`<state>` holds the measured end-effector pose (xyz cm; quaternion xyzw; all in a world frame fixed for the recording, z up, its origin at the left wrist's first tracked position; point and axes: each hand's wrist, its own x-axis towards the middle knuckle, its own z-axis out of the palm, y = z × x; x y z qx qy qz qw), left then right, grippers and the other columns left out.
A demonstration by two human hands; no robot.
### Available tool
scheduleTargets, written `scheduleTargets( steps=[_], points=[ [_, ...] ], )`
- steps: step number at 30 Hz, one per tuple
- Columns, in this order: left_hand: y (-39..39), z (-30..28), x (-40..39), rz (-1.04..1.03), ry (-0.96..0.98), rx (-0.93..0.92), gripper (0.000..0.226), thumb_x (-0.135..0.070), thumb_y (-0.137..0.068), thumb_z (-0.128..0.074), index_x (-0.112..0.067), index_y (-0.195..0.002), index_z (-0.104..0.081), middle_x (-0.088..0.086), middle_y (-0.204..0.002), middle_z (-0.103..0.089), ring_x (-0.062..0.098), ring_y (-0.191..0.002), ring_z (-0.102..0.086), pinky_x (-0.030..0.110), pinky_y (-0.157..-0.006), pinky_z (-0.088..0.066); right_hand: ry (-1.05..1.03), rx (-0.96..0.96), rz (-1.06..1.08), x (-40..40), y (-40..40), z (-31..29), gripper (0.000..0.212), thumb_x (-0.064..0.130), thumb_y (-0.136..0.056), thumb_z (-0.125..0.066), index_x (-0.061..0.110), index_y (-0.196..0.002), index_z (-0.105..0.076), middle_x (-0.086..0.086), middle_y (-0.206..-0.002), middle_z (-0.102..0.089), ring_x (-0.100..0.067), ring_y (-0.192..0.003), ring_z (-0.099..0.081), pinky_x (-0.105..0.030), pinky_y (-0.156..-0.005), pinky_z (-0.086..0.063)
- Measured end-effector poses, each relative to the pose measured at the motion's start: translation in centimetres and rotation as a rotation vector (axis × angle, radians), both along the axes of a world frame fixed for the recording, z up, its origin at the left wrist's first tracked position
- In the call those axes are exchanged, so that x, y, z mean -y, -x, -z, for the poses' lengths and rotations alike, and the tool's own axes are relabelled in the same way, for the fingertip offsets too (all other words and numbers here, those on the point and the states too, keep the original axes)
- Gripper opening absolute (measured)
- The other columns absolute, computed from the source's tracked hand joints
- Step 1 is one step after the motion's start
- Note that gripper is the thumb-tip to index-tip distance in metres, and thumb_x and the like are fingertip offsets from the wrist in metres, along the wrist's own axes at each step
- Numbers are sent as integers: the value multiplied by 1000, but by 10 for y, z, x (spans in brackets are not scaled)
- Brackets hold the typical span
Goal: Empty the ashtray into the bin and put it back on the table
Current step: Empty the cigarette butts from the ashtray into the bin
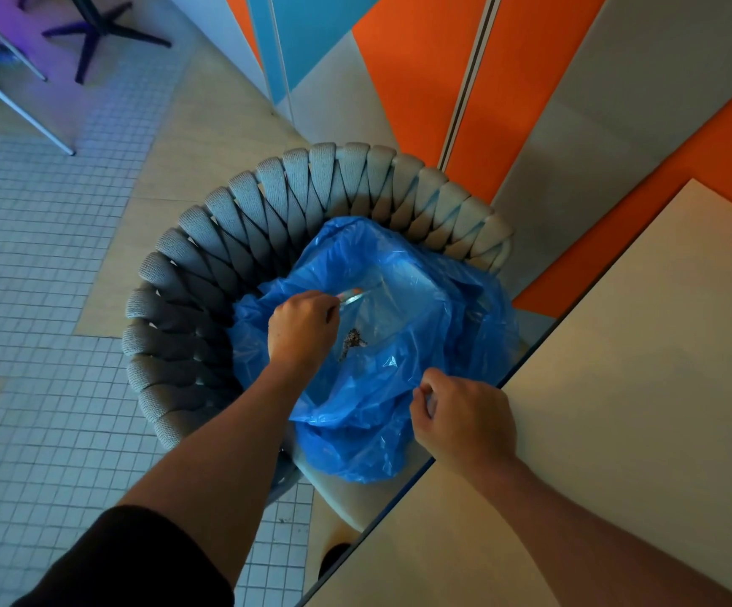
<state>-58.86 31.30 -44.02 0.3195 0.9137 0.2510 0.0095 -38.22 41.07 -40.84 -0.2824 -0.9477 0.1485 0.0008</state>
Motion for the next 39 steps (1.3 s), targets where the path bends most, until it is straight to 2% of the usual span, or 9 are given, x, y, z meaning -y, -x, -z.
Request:
scheduleTargets(
  steps=[6,15,18,22,28,30,33,36,39],
  points=[
    [-2,2,1,78,111,-11,21,-18,-93,-56,-10,-86,-74,4,-78,-67,28,-69,-62,35,-56,-44,-8,-18,-1,0,0,1,20,38,-88,-55,22,-77,-61,4,-59,-64,-16,-51,-57,-27,-50,-46],
    [-4,-4,-2,90,46,-108,14,-13,-89,-62,-9,-86,-75,5,-76,-70,28,-71,-63,42,-55,-53,-2,-8,-4,0,0,1,20,38,-88,-55,21,-78,-61,3,-61,-65,-17,-53,-58,-27,-51,-45],
    [-3,-3,-3,162,113,-164,10,-10,-88,-64,-10,-86,-74,5,-75,-69,29,-71,-63,39,-51,-51,-5,-17,-5,0,0,2,20,38,-88,-56,21,-77,-60,3,-59,-64,-16,-51,-56,-25,-50,-41],
    [-7,3,-3,259,300,-143,9,-10,-85,-65,-15,-85,-72,1,-78,-67,29,-76,-64,31,-51,-35,-3,-17,2,0,0,2,19,37,-87,-57,22,-76,-60,3,-58,-64,-17,-50,-57,-26,-49,-42],
    [-5,10,-1,229,318,-116,12,-16,-89,-59,-13,-86,-71,0,-85,-68,26,-81,-63,33,-53,-37,2,-17,2,0,0,1,20,39,-88,-55,22,-79,-61,3,-61,-66,-17,-53,-60,-28,-52,-50],
    [-6,12,-2,166,264,-78,15,-15,-90,-58,-11,-82,-71,1,-82,-67,29,-76,-63,34,-54,-40,9,-9,6,1,1,0,21,39,-88,-54,22,-80,-61,3,-63,-67,-18,-55,-61,-31,-54,-53],
    [-8,12,-6,-61,73,57,21,-19,-89,-58,-11,-76,-72,4,-73,-66,29,-65,-60,33,-56,-39,13,-19,9,1,0,-1,20,38,-88,-55,21,-79,-61,2,-62,-66,-18,-54,-61,-32,-54,-53],
    [-5,11,-7,-335,-134,312,16,-25,-83,-63,-20,-79,-78,-2,-65,-69,17,-62,-59,28,-61,-45,13,-16,3,1,0,-1,21,38,-89,-55,21,-79,-61,3,-61,-66,-16,-53,-60,-30,-53,-52],
    [4,13,-7,-573,-248,534,12,-25,-80,-67,-22,-82,-78,-8,-65,-67,4,-57,-58,19,-53,-44,7,-26,0,0,0,-1,20,38,-88,-56,21,-78,-61,4,-60,-65,-15,-52,-59,-28,-51,-51]
  ],
)
